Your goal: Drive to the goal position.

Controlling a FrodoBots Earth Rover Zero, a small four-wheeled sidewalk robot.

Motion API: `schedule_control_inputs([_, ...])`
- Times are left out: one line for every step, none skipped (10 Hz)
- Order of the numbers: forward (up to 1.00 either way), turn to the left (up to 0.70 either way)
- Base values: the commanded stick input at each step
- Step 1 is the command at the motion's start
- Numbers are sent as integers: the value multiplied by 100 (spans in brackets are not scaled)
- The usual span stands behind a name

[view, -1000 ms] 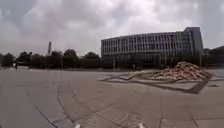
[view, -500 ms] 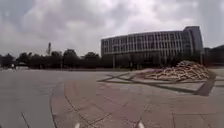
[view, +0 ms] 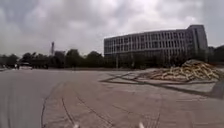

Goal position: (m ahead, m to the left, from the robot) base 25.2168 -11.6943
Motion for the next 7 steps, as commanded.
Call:
schedule_control_inputs([60, 0])
schedule_control_inputs([60, 0])
schedule_control_inputs([60, 0])
schedule_control_inputs([60, 0])
schedule_control_inputs([60, 0])
schedule_control_inputs([60, 0])
schedule_control_inputs([60, 0])
